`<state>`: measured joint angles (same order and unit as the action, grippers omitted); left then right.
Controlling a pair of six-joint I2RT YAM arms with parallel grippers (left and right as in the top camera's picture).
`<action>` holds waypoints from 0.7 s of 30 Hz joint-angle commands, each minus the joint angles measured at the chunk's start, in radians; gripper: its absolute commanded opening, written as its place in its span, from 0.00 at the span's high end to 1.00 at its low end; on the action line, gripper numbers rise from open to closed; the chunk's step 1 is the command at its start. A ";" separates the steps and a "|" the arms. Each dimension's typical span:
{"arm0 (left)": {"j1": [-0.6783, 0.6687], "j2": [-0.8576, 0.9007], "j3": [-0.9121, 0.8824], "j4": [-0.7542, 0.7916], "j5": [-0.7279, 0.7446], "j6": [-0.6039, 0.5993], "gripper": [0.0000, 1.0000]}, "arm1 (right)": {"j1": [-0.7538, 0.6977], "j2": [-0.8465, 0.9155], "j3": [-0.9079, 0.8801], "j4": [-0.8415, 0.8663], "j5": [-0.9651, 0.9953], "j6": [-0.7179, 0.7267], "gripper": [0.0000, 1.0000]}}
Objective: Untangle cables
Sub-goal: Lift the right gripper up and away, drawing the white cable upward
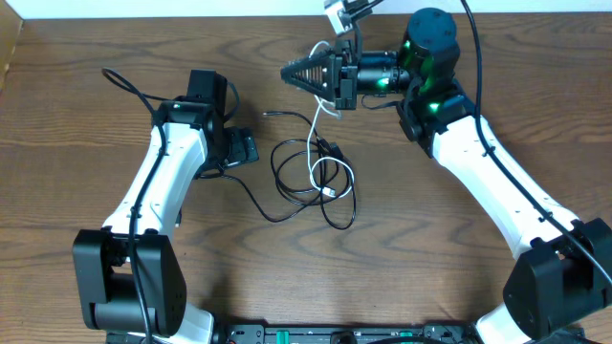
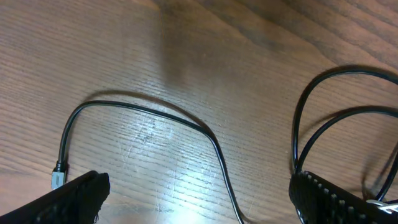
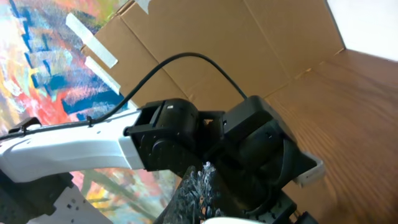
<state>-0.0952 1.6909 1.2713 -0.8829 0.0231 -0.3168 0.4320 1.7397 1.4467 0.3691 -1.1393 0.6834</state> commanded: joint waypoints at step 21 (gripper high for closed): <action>0.000 0.005 -0.005 -0.002 -0.012 -0.002 0.02 | -0.032 -0.013 0.315 -0.543 0.165 -0.417 0.99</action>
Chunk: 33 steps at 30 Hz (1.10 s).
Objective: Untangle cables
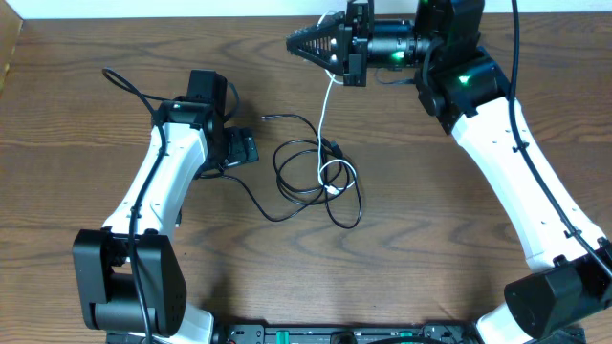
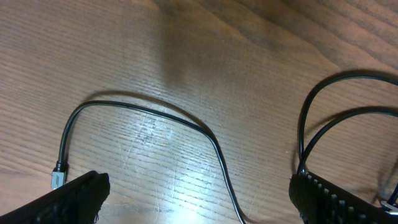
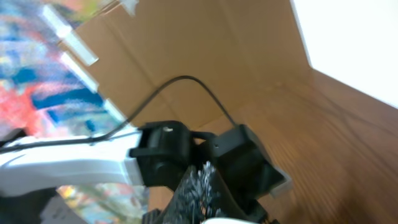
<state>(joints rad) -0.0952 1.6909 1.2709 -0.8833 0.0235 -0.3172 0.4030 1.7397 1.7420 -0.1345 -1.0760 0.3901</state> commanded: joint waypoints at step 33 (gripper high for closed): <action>0.000 0.005 -0.004 -0.002 -0.012 -0.002 0.02 | 0.004 -0.011 0.019 -0.375 0.364 -0.407 0.99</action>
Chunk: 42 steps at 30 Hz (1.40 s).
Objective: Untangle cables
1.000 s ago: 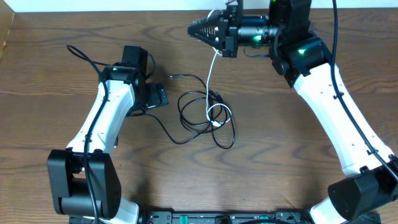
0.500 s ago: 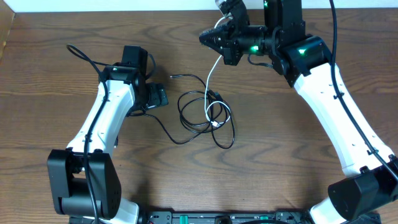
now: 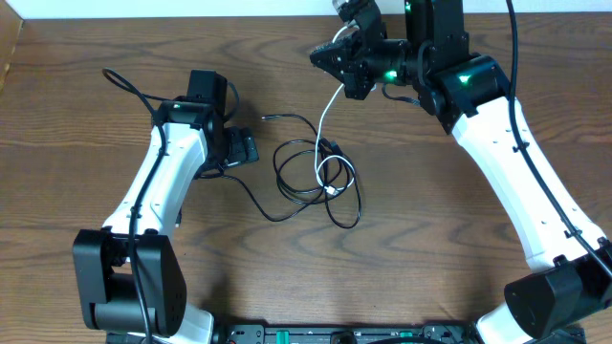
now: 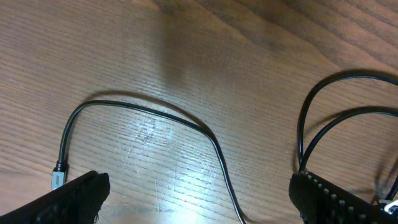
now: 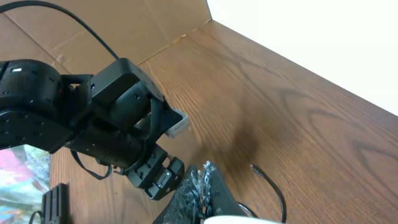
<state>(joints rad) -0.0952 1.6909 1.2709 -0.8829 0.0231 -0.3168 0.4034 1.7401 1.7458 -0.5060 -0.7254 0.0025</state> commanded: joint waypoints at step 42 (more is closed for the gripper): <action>0.000 0.005 -0.004 -0.002 -0.039 0.009 0.02 | -0.006 -0.012 0.016 -0.119 -0.206 -0.019 0.99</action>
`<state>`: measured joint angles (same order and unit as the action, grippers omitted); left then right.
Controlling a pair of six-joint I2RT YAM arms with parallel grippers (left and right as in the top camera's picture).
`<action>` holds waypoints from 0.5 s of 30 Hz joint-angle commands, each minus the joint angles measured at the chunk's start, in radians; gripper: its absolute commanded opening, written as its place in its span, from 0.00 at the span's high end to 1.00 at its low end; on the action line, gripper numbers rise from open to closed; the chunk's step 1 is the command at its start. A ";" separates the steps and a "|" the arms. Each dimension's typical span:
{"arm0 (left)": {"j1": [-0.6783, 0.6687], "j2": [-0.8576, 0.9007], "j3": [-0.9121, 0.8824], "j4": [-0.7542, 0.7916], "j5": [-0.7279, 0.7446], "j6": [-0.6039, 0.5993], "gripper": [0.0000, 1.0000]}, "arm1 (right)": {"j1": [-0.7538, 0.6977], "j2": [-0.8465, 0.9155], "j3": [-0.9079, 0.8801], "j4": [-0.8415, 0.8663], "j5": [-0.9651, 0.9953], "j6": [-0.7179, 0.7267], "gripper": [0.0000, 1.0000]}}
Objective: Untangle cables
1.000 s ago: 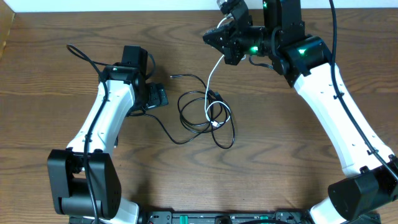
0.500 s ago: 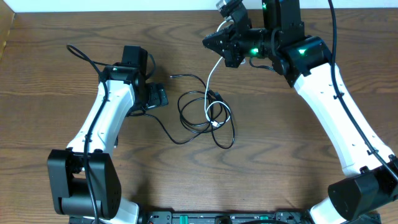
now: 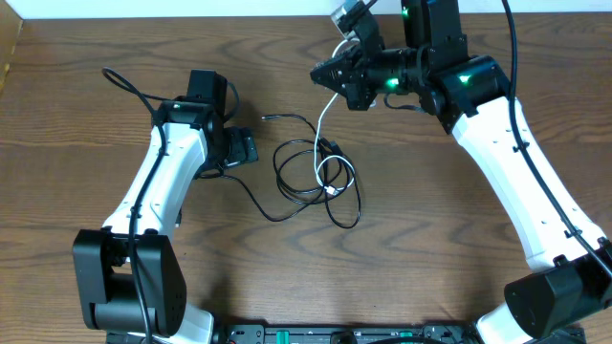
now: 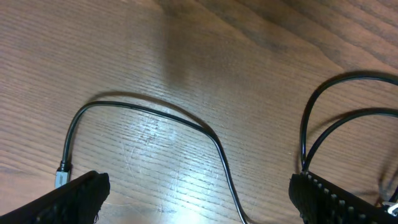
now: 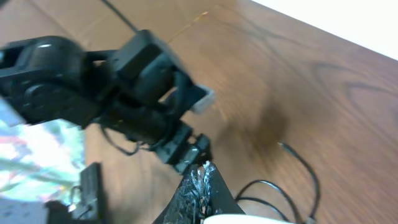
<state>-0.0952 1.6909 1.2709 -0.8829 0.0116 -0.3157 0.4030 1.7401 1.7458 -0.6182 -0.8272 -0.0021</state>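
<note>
A black cable (image 3: pixel 283 164) lies in loops mid-table, tangled with a thin white cable (image 3: pixel 322 118). The white cable rises from the loops to my right gripper (image 3: pixel 321 75), which is shut on its upper end above the table's far side. In the right wrist view the jaws (image 5: pixel 203 172) are pressed together, with the white cable at the bottom edge. My left gripper (image 3: pixel 243 149) rests low at the left of the tangle, open. Its fingers (image 4: pixel 69 198) straddle a strand of the black cable (image 4: pixel 213 135), which ends in a plug (image 4: pixel 61 176).
The wooden table (image 3: pixel 115 48) runs out to a white wall at the far edge. A loose black cable end (image 3: pixel 267 117) lies between the two grippers. The left arm's own black lead (image 3: pixel 129 86) curls over the table at the far left.
My right gripper has shifted slightly toward the near side and tilted, still shut on the white cable. The black strand under the left gripper has barely shifted. The left arm has not moved.
My right gripper was shut on the white cable just above the tangle. Then it was higher and nearer the far edge, with the white loop drawn smaller. After that it was further right, and now it is slightly lower. The left gripper stayed open throughout.
</note>
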 commanded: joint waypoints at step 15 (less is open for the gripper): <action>0.000 0.005 -0.004 0.011 -0.027 0.005 0.02 | -0.009 -0.012 0.016 -0.028 -0.043 -0.040 0.99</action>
<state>-0.0952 1.6909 1.2709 -0.8711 0.0006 -0.3141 0.4004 1.7401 1.7458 -0.6502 -0.8665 -0.0166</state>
